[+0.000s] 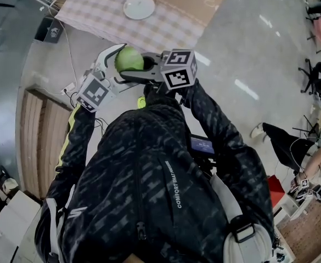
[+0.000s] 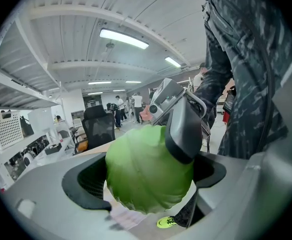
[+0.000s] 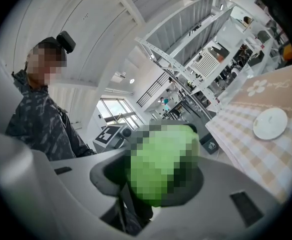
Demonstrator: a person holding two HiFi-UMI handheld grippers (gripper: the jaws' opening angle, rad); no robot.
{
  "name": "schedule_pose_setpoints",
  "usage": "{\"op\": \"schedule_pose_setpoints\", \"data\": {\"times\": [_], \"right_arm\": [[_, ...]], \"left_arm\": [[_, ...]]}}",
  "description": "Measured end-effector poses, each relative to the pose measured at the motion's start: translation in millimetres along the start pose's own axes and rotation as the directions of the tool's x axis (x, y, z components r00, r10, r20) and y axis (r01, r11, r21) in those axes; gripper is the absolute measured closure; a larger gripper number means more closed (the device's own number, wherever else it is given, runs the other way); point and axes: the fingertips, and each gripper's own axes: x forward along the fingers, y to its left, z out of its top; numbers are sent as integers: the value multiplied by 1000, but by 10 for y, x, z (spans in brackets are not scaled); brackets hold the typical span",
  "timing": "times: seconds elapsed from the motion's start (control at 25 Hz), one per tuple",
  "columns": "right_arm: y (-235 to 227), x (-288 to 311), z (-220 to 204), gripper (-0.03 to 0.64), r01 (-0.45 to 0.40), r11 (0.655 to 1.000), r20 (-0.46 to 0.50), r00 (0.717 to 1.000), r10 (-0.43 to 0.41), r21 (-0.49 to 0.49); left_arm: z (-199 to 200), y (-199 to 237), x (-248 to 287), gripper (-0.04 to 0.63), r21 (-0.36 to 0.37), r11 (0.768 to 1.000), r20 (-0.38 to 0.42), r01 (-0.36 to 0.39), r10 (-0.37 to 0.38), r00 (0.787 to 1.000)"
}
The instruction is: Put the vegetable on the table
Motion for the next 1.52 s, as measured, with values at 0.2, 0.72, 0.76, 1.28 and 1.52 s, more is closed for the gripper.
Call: {"op": "schedule_pose_setpoints", "data": {"times": [0.2,0.72,0.76,1.28,1.52], "right_arm": [[-277,-11,128,477,-5,1000,-12,1000,5,24],[-892,-51,369,471,-3,997,-22,1000,5,83],[-943,-69,378,469,-1,996,-24,1000,4,87],[-1661,-193,524,462,13,988,-50,999,-5,155],[-1939,-185,562,459,19,985,-81,997,-4,174]], "left_arm": [[-78,261,141,112,-19,1000,-14,2,-2,1000],[-260,789,463,112,-57,998,-34,12,-14,999],[-274,821,502,112,-57,998,-38,13,-16,999],[-547,1310,960,112,-109,994,-62,20,-27,998],[-733,1479,1105,112,-146,989,-72,16,-26,997]]}}
